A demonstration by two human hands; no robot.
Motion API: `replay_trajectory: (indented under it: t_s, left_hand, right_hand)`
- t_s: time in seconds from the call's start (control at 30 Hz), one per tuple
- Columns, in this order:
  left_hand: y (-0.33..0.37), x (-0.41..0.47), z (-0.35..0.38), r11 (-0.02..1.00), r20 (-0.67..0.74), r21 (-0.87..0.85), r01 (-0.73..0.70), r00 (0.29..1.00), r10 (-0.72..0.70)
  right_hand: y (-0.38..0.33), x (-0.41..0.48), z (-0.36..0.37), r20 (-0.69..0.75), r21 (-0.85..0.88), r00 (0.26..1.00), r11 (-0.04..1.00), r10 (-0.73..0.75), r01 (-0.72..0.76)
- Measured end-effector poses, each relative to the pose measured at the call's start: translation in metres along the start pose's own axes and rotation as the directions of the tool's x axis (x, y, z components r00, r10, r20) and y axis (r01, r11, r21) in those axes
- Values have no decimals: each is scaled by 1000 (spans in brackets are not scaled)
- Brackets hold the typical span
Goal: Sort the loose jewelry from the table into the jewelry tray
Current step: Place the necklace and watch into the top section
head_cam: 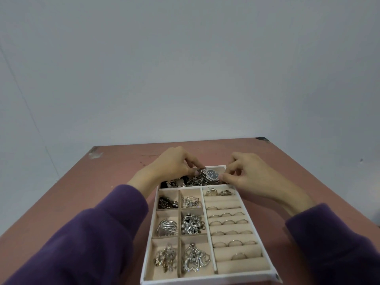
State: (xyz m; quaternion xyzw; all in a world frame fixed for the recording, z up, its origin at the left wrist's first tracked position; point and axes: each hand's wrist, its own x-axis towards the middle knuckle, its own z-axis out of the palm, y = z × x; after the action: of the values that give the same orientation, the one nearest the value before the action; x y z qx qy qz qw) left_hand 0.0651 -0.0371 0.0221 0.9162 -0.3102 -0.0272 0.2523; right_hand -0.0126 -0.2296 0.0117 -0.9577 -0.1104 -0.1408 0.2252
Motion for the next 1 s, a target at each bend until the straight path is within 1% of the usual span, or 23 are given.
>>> replay_trajectory:
  t_s: [0.1,0.17,0.23,0.33,0.43,0.53,0.63,0.73,0.8,0.87,0.93,1.0]
  left_hand:
    - [0,1,-3,1000,36,7,-8,999,8]
    - [0,0,-5,1000,17,-11,-1,1000,2]
    - [-3,-1,-8,1000,3,18,18,1000,-18]
    - [-9,-3,-8,996,32,82,30,999,-33]
    - [-13,-3,-6,992,-34,117,36,999,-33]
    - [-18,-4,-5,986,-100,153,61,994,-46]
    - [-30,-11,-9,965,-179,213,151,977,-114]
    - [-43,-28,-20,918,-291,257,303,930,-226]
    - [-50,-41,-25,887,-360,243,392,886,-293]
    - [-55,-53,-27,855,-413,229,465,842,-347]
    - [-56,-62,-26,835,-429,197,514,811,-398]
    - [-56,-68,-23,838,-420,150,525,801,-426]
  right_hand:
    - [2,1,1,-12,-22,1000,999,23,-24]
    - [3,1,2,-38,-25,999,999,27,-28]
    - [2,1,2,-88,23,995,999,39,-37]
    - [3,2,1,-196,107,978,993,78,-58]
    - [6,3,1,-246,145,963,986,111,-76]
    - [9,3,0,-234,205,958,972,163,-116]
    - [11,0,-4,-197,284,951,943,236,-175]
    - [17,0,-6,-212,321,931,921,297,-221]
    - [23,2,-5,-246,349,908,905,340,-244]
    - [28,4,-4,-241,365,893,888,380,-279]
    - [29,4,-2,-198,362,893,877,403,-316]
    - [27,4,0,-126,384,898,855,422,-348]
